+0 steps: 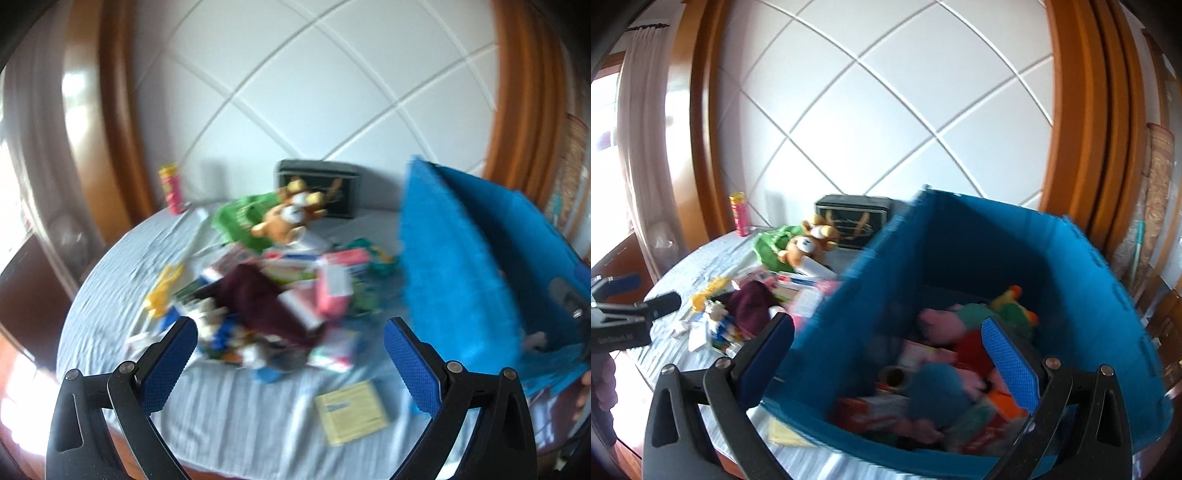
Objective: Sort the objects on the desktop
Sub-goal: 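Move both tools back from the bin toward the pile on the table, then reach the left tool to the white paracetamol box while the right tool reaches the pink Kotex pack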
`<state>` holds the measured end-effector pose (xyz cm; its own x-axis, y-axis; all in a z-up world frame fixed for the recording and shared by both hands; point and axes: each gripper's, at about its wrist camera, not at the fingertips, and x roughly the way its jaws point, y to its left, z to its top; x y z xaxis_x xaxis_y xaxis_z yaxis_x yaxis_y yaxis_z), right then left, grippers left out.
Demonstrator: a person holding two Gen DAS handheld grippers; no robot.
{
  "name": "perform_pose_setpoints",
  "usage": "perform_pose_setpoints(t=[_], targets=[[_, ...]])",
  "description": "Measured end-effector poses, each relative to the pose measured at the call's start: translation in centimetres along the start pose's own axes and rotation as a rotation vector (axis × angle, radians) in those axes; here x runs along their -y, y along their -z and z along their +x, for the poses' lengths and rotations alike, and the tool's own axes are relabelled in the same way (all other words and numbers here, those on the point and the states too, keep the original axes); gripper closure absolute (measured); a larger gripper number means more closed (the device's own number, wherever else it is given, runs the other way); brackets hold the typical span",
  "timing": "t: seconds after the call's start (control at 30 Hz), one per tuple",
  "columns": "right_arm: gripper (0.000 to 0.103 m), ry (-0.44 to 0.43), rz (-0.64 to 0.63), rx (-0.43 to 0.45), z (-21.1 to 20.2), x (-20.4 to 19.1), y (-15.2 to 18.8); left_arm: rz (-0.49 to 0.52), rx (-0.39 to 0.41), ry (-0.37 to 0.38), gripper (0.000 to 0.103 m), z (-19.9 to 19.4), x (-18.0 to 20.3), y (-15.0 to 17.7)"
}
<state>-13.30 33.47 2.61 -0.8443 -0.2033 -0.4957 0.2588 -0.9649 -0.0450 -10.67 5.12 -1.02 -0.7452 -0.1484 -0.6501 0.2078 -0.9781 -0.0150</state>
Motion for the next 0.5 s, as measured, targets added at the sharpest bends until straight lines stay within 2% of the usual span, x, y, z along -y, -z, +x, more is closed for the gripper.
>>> perform_pose_setpoints(t=[0.2, 0.4, 0.5], targets=[[0.000, -0.031, -0.002, 0.028, 1.0, -9.9, -0.9, -0.030, -0.044, -0.086, 0.001, 2.8, -11.7, 1.8], [0.000, -0.056, -0.015, -0.075, 4.5, -17.4, 0.5, -0.066, -0.143, -0.070, 0.001, 6.3, -20.2, 4.3], [0.000, -0.062, -0.009, -0.138, 6.5, -19.2, 1.7, -0.080, -0.198, -0.086, 0.001, 8.2, -22.4, 5.5]])
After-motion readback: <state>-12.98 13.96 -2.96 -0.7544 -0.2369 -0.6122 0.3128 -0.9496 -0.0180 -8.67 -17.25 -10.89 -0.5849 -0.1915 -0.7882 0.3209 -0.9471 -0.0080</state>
